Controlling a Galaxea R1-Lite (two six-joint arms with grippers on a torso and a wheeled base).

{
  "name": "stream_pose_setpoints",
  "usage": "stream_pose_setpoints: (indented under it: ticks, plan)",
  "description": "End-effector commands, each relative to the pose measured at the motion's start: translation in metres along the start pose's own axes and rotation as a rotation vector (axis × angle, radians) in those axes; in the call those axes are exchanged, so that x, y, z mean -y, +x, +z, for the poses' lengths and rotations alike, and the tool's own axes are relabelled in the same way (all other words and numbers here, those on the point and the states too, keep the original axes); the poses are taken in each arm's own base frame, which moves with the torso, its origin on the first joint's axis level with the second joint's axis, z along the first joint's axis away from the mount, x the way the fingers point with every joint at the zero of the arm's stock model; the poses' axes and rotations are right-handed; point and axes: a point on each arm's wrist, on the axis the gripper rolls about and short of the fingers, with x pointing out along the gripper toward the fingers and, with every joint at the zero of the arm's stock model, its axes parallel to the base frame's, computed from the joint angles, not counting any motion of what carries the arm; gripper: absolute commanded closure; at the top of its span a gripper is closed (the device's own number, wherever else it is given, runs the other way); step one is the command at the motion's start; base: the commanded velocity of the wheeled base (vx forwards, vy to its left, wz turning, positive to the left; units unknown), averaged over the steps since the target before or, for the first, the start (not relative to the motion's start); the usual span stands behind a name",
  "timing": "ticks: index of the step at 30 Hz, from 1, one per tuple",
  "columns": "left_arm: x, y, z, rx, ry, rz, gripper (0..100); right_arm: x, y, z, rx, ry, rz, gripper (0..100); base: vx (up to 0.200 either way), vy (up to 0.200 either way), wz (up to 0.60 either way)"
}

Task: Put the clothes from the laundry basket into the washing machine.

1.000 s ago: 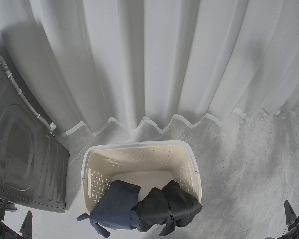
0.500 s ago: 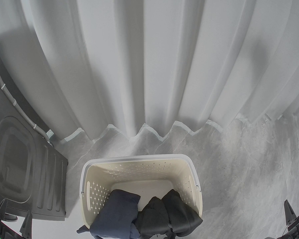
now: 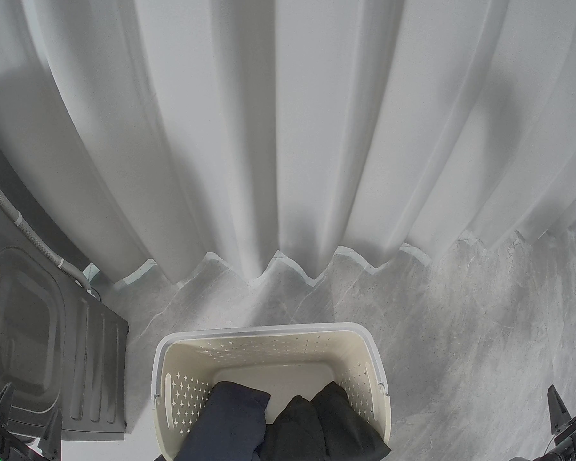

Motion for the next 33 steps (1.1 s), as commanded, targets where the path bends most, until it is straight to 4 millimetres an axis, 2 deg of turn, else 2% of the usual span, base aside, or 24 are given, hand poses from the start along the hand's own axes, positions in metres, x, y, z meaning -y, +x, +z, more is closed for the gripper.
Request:
stream_pose_setpoints:
  ticks: [1, 3, 9, 18, 21, 33]
  plan:
    - [-0.0002, 0.0003, -0.0047, -0.004, 0.000, 0.002, 0, 0.0000, 0.0000, -0.0052, -0.001, 0.000, 0.000, 0, 0.000, 0.000, 0.00]
    - [-0.0002, 0.0003, -0.0047, -0.004, -0.002, 0.002, 0, 0.0000, 0.0000, -0.0052, -0.001, 0.000, 0.000, 0, 0.000, 0.000, 0.00]
    - [-0.0002, 0.0003, -0.0047, -0.004, 0.000, 0.002, 0, 0.0000, 0.0000, -0.0052, -0.001, 0.000, 0.000, 0, 0.200, 0.000, 0.00]
    - [-0.0002, 0.0003, -0.0047, -0.004, -0.002, 0.002, 0, 0.0000, 0.0000, -0.0052, -0.001, 0.000, 0.000, 0, 0.000, 0.000, 0.00]
    - [-0.0002, 0.0003, -0.0047, -0.004, -0.002, 0.002, 0, 0.0000, 0.0000, -0.0052, -0.001, 0.000, 0.000, 0, 0.200, 0.000, 0.00]
    - [-0.0002, 0.0003, -0.0047, -0.004, 0.000, 0.002, 0, 0.0000, 0.0000, -0.0052, -0.001, 0.000, 0.000, 0, 0.000, 0.000, 0.00]
